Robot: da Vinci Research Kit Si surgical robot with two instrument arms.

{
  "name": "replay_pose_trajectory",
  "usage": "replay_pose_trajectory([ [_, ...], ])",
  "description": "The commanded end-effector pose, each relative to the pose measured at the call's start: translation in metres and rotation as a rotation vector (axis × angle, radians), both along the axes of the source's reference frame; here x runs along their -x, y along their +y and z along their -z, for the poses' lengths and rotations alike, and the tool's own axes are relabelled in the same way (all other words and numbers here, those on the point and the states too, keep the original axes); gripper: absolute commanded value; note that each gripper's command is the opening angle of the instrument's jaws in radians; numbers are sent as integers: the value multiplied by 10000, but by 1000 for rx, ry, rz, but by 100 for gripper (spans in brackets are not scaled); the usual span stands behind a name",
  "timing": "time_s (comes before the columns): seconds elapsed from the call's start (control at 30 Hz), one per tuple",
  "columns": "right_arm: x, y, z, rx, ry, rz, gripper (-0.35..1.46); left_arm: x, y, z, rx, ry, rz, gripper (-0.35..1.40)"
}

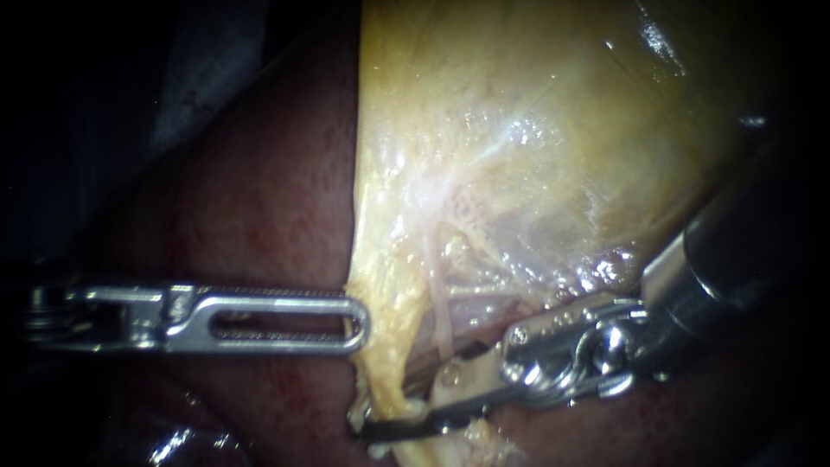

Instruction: Clipping second clip left tube

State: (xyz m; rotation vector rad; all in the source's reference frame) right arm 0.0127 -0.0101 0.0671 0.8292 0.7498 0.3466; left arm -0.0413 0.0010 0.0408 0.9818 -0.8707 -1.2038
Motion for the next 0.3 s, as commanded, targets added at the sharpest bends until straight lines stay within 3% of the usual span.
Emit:
replay_pose_trajectory([
  [0.03,0,0,-1,1,1,0,-29,0,0,0,0,0,0,0],
  [0.3,1,-1,-1,1,1,1,-28,1,0,-1,0,0,0,0],
])
